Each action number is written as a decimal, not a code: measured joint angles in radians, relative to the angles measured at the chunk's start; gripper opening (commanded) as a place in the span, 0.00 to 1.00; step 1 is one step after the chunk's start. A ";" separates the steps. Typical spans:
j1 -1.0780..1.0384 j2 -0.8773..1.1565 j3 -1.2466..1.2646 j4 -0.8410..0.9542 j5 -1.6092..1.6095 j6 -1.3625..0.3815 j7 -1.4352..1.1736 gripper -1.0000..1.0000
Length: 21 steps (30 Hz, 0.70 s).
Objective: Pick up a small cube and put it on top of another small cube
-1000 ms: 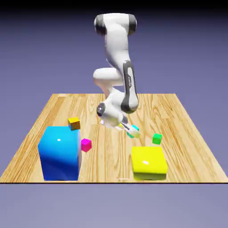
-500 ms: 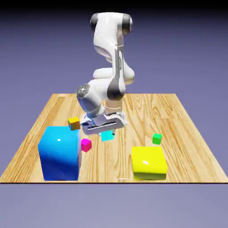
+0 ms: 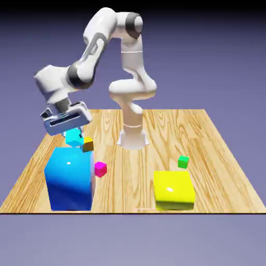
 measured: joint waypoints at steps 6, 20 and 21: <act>-0.047 -0.034 -0.109 -0.108 0.261 0.008 0.076 0.00; -0.304 0.053 0.064 -0.359 0.593 0.044 0.556 0.00; -0.322 0.059 0.088 -0.364 0.576 0.043 0.599 0.00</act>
